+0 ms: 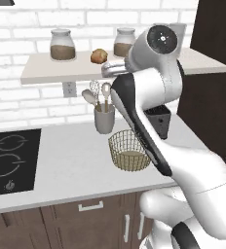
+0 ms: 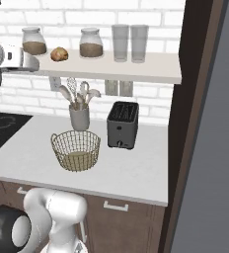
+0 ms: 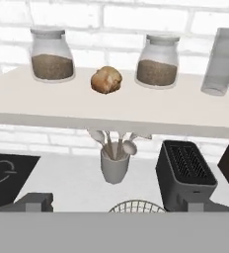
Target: Open the cabinet, pick up the bread from the cabinet and place it in the basket. Then move the basket to the dining counter.
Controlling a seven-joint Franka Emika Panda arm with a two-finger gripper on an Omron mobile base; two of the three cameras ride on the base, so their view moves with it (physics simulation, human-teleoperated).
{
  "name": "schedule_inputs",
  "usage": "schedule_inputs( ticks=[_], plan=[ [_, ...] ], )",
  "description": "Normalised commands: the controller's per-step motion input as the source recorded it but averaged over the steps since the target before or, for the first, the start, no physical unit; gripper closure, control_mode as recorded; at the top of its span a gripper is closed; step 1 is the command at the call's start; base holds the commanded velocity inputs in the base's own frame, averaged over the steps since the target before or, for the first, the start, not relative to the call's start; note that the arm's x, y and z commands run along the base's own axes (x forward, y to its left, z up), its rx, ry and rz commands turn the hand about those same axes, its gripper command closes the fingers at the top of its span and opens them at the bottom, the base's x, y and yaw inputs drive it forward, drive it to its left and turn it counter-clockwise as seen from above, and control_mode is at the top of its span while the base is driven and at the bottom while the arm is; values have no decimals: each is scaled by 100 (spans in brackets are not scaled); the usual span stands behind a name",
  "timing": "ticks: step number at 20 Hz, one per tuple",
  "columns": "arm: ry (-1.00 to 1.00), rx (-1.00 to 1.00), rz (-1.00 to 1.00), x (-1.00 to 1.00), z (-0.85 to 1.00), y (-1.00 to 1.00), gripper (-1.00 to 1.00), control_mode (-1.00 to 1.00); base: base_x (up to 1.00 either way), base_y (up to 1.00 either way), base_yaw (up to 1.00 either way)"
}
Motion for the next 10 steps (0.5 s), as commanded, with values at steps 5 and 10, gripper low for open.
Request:
schedule_inputs(
  ticks=[5,10],
  plan=[
    [21,3,-9,76,42,10,-100,-100,0,0,0],
    [4,5,0,82,0,12,-100,-100,0,0,0]
  ],
)
